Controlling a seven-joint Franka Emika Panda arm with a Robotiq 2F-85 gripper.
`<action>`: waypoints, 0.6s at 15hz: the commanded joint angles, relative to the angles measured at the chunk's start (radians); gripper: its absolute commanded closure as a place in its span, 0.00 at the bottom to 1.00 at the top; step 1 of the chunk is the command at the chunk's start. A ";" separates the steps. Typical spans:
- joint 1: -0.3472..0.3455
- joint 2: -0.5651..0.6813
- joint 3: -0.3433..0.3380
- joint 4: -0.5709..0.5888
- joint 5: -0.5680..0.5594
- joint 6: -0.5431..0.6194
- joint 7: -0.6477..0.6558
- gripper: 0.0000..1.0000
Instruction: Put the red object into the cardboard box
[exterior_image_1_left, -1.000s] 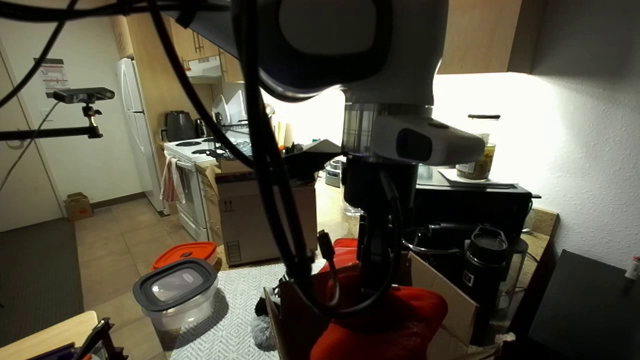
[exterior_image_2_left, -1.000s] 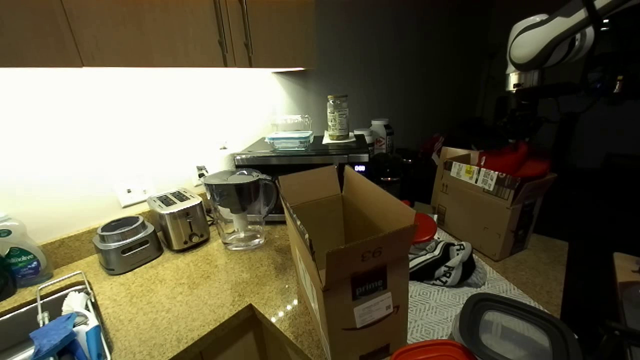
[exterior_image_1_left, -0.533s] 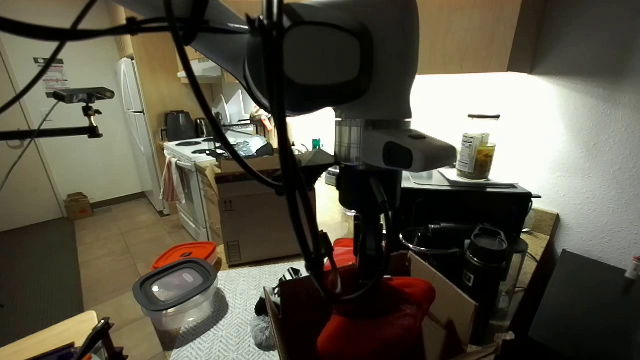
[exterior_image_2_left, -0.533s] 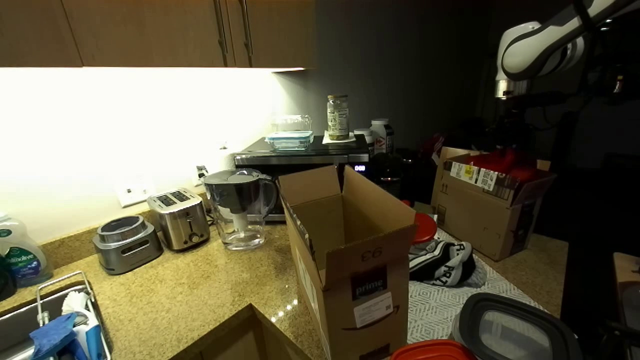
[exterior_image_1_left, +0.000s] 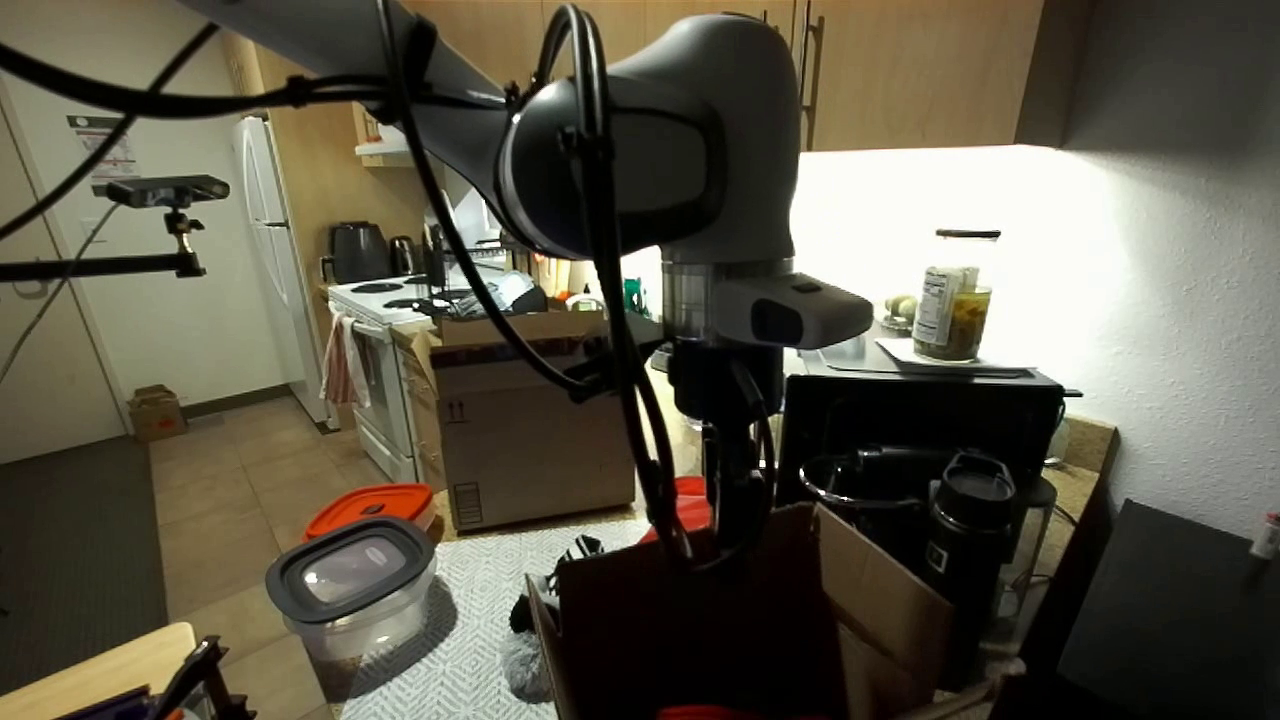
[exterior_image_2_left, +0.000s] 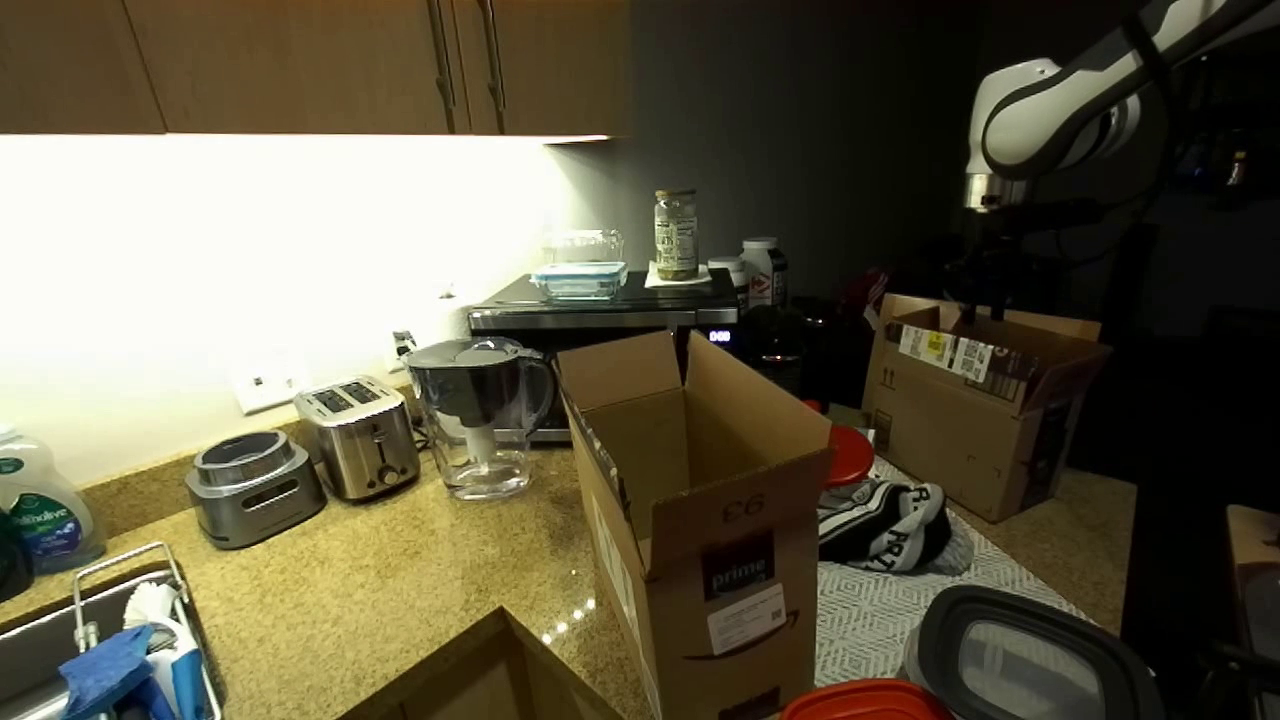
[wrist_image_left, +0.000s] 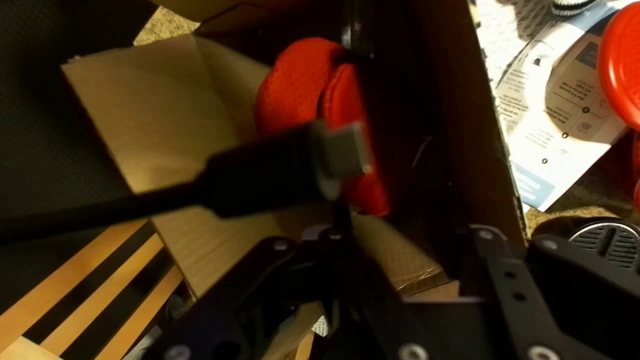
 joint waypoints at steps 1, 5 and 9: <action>0.004 0.001 0.004 -0.007 -0.008 0.030 0.013 0.24; 0.006 -0.002 0.008 -0.007 0.006 0.019 -0.012 0.01; 0.038 -0.039 0.041 -0.026 0.018 0.005 -0.098 0.00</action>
